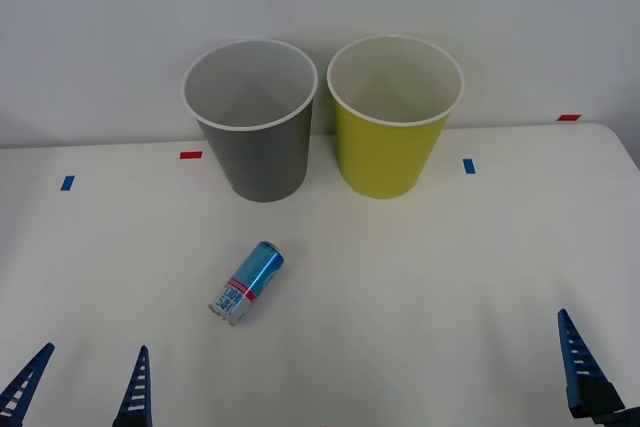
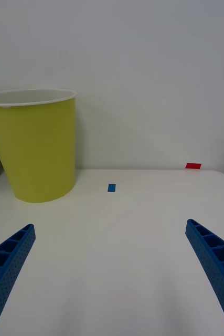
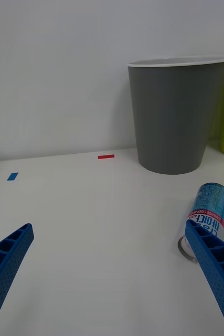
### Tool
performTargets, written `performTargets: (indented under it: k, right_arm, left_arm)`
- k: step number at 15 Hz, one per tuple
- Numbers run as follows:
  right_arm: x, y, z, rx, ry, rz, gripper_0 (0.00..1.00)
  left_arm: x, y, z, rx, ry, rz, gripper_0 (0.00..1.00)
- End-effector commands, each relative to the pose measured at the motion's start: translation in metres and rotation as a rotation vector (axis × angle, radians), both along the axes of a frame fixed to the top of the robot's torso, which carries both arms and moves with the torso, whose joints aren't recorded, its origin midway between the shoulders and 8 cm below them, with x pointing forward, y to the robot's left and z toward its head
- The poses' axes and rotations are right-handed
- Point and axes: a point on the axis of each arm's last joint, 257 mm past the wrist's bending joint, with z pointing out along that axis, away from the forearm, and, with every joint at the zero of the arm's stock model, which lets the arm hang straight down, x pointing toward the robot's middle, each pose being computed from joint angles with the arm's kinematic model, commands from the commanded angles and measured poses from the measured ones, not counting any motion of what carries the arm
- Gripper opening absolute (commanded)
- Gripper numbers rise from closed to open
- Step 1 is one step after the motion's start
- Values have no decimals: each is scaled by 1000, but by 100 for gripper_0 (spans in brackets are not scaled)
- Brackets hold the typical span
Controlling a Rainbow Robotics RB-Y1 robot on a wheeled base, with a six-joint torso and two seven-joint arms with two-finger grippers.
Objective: Put cans in the gray bin and PET bottles in the light green bin.
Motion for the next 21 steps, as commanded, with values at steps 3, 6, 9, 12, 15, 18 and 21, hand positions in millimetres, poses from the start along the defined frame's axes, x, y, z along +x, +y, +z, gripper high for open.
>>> performTargets:
  k: [3,6,9,12,15,18,21]
  right_arm:
    - [0,0,0,0,0,0,100]
    - [0,0,0,0,0,0,100]
    - [0,0,0,0,0,0,100]
    - [0,0,0,0,0,0,100]
    - [0,0,0,0,0,0,100]
    - [0,0,0,0,0,0,100]
    - [0,0,0,0,0,0,100]
  left_arm:
    - [0,0,0,0,0,0,100]
    - [0,0,0,0,0,0,100]
    - [0,0,0,0,0,0,100]
    - [0,0,0,0,0,0,100]
    - [0,0,0,0,0,0,100]
    - [0,0,0,0,0,0,100]
    - [0,0,0,0,0,0,100]
